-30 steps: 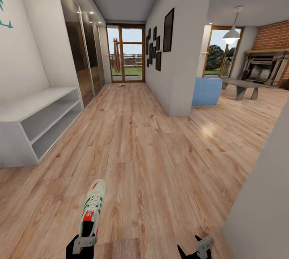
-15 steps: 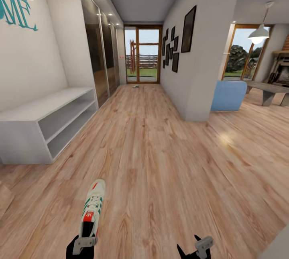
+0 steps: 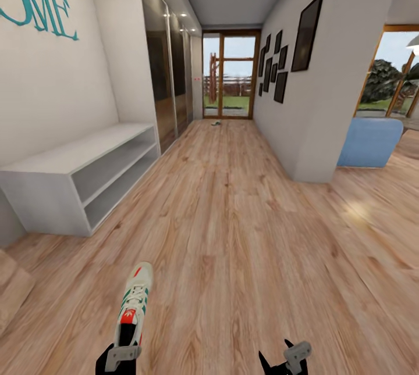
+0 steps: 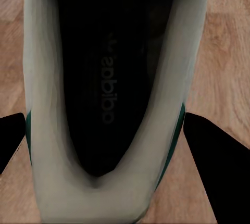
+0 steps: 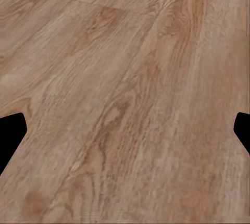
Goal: Pick up the two gym shoes and the two sandals from the corridor floor and place them onto the hallstand (shoe rack) in the corridor, making sure they are on the rack and not on the floor. Arrange them so the two gym shoes are next to each other and the two sandals are next to each other.
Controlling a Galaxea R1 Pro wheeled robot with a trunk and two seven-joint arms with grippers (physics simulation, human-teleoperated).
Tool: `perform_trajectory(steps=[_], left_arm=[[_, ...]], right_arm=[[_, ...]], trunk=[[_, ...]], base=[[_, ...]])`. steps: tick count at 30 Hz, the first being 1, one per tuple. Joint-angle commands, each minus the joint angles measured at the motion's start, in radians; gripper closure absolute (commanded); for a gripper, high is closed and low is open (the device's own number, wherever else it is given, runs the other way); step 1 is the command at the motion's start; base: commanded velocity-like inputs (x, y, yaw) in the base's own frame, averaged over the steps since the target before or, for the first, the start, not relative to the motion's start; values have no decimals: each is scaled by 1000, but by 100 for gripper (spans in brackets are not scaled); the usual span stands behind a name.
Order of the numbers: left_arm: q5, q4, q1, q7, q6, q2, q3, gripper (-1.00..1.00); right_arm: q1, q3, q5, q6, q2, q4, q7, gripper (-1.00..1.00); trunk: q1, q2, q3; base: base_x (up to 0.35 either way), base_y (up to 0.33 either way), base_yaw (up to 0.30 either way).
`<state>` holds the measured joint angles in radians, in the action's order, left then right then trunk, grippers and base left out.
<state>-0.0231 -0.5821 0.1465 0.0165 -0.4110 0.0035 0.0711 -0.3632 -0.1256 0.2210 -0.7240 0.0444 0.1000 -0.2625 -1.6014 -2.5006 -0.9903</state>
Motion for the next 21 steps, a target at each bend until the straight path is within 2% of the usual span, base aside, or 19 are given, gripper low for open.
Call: perform_trajectory(steps=[1,7,21], left_arm=[[-2,1,1,3,-3,0,3,100],[-3,1,1,3,-3,0,3,100],[-3,2,1,3,-3,0,3,100]], right_arm=[[0,-8,8,-3,0,0,8,-100],[0,-8,8,-2,-1,1,81,-100],[0,-22,2,-3,7,2,118,-100]], trunk=[[0,0,-2],[0,0,-11],[0,0,-33]], base=[[336,0,174],[336,0,107],[338,-9,8]])
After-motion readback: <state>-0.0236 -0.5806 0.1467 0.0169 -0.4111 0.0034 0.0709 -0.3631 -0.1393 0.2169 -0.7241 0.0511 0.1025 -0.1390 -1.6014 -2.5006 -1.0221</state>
